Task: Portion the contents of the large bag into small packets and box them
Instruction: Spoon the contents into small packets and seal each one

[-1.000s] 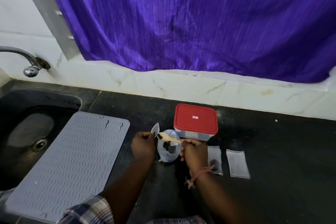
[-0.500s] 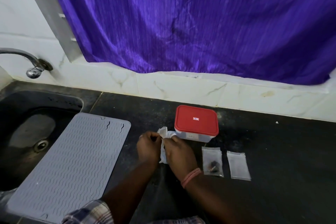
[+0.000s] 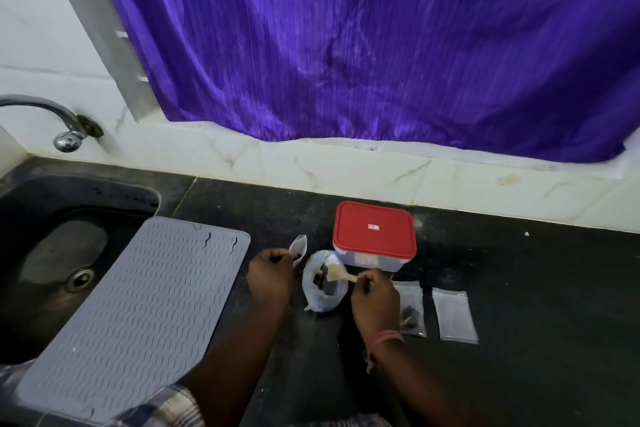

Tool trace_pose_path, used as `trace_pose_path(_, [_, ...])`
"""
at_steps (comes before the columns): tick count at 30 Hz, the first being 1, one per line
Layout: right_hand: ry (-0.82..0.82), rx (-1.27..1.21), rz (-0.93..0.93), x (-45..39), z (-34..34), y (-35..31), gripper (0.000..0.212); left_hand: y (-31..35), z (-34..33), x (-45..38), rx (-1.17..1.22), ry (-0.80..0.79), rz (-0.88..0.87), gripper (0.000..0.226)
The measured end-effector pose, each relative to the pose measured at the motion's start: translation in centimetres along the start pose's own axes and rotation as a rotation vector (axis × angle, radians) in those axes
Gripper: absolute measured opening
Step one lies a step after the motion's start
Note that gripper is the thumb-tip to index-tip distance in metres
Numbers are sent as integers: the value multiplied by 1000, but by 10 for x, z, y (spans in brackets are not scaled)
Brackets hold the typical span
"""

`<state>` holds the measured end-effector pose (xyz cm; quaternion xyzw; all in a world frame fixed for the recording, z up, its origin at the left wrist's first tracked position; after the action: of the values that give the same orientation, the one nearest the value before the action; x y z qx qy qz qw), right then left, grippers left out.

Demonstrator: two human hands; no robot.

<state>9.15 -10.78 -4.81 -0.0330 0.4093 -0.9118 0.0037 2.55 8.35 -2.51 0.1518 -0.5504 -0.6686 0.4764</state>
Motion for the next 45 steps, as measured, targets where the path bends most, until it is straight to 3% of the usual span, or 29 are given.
trace_pose_path(9, [-321,205,77,6,-28,-3,21,35,17,9,23,20,-210,9])
trace_pose_path(13, [-87,382,400,7,-17,-22,27,45,21,9,-21,-50,-217,13])
trace_pose_path(15, [-84,169,485,7,-8,-40,41,50,23,11,-39,-142,-220,14])
trace_pose_path(17, [-253,-128,416,6,1,-60,50,56,26,15,-8,-247,-247,14])
trace_pose_path(19, [-407,-320,304,5,4,-74,45,60,28,22,71,-342,-247,15])
trace_pose_path(23, [-340,-589,173,7,15,-84,11,58,22,30,374,-494,-95,36])
trace_pose_path(26, [-313,-699,53,9,18,-81,7,48,16,35,483,-603,-21,32])
trace_pose_path(28, [-275,-744,12,8,19,-79,11,42,15,36,522,-600,-18,21])
trace_pose_path(36, [-87,-848,-73,11,21,-79,12,36,14,33,499,-541,-75,13])
trace_pose_path(39, [-70,-834,-42,11,31,-77,16,39,7,43,495,-617,-51,15])
trace_pose_path(45, [-64,-711,51,7,66,-63,16,56,-10,64,419,-594,-154,9])
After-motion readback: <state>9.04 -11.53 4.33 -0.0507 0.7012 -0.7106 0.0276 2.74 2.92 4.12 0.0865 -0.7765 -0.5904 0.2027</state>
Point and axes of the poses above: each hand's wrist, its own x-axis away from the middle knuckle, its own z-axis out of the back of the hand, y = z × x, the point moved 3 cm from there along -x, towards the middle knuckle, and after that the axes turned 4 degrees about x, right-handed, at the moved point
